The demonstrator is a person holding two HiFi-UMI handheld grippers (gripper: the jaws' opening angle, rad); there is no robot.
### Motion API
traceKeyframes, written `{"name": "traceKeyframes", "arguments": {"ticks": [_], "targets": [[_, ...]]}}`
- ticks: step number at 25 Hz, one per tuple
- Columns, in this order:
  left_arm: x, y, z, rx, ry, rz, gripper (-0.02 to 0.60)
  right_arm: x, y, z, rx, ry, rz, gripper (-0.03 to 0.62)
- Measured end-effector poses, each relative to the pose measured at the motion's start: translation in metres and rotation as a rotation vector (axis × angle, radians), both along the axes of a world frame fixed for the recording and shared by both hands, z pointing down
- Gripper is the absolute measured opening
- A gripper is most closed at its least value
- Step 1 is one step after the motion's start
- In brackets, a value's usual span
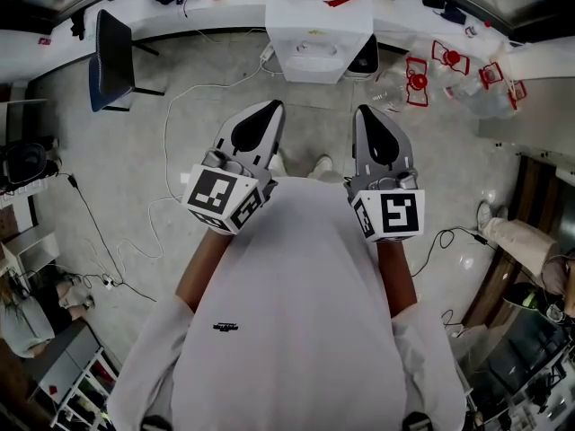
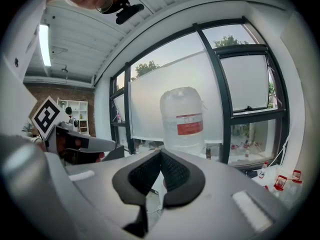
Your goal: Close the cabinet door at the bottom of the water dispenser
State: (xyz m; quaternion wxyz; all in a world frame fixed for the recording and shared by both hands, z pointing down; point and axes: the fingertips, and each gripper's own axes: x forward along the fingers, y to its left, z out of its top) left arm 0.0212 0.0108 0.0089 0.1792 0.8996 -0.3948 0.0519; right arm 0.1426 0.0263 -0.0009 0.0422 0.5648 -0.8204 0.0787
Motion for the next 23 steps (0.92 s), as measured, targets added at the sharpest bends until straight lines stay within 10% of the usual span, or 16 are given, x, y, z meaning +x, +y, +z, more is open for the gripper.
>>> {"name": "traceKeyframes", "arguments": {"ticks": [23], "targets": [[-0.0083, 0.0021, -0.0017, 0.018, -0.031, -0.006, 0.003, -0.0044, 0.0049, -0.0057, 0.019, -0.065, 0.027, 0.002]]}}
